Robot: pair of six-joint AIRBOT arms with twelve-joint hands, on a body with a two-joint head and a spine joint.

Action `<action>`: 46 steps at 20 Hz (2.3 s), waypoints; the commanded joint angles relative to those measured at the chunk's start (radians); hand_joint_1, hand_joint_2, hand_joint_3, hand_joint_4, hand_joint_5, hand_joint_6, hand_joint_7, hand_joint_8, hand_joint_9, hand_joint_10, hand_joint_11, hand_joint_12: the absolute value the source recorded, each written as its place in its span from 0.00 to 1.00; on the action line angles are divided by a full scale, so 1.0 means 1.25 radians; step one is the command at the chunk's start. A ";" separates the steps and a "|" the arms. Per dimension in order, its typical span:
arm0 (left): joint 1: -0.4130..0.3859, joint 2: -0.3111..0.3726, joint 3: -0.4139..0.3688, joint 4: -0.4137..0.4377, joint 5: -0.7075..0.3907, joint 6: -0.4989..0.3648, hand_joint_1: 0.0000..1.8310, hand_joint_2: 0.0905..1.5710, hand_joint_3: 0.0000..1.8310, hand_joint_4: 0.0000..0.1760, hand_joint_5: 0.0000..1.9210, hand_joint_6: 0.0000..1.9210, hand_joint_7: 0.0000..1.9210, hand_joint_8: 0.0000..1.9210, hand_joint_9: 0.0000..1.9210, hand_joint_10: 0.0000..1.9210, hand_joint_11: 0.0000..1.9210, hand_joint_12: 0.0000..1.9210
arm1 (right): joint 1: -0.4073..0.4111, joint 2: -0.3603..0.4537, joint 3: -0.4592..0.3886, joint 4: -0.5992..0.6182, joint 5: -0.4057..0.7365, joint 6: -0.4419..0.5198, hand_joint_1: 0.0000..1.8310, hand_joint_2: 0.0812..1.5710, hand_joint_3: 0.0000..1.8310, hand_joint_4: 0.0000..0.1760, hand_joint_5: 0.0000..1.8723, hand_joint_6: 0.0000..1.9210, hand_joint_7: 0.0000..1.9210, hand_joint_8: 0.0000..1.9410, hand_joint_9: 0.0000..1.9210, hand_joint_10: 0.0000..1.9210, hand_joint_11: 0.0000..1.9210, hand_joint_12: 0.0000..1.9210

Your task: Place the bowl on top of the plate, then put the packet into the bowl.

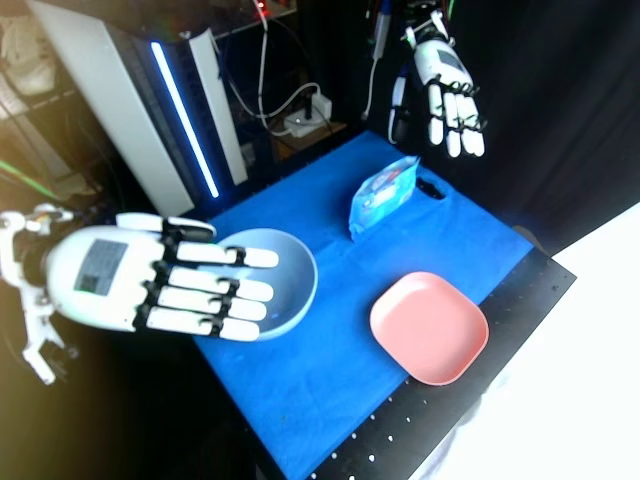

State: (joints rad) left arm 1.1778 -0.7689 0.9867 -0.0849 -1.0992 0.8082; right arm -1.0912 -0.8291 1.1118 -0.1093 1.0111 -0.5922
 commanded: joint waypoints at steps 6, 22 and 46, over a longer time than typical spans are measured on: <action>-0.006 -0.005 0.007 -0.013 -0.094 -0.005 0.24 0.63 0.00 0.58 0.14 0.00 0.11 0.00 0.11 0.00 0.00 0.29 | 0.007 -0.001 0.002 0.005 0.092 0.012 0.17 0.70 0.00 0.99 0.10 0.00 0.07 0.00 0.04 0.00 0.00 0.04; -0.006 -0.018 0.012 -0.014 -0.091 -0.020 0.28 0.62 0.00 0.43 0.13 0.00 0.11 0.00 0.09 0.00 0.00 0.21 | 0.019 -0.041 0.015 -0.122 -0.052 0.051 0.36 0.56 0.00 0.23 0.10 0.00 0.08 0.00 0.09 0.01 0.09 0.04; -0.006 -0.034 0.019 -0.013 -0.101 -0.042 0.28 0.65 0.00 0.25 0.15 0.00 0.13 0.00 0.13 0.00 0.00 0.28 | 0.196 -0.100 0.075 -0.207 -0.077 0.057 0.27 0.94 0.00 0.43 0.49 1.00 0.74 1.00 0.78 1.00 0.76 1.00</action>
State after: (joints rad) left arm 1.1778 -0.8066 1.0035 -0.0845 -1.1027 0.7624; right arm -0.8577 -0.9482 1.2034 -0.3946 0.8104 -0.5217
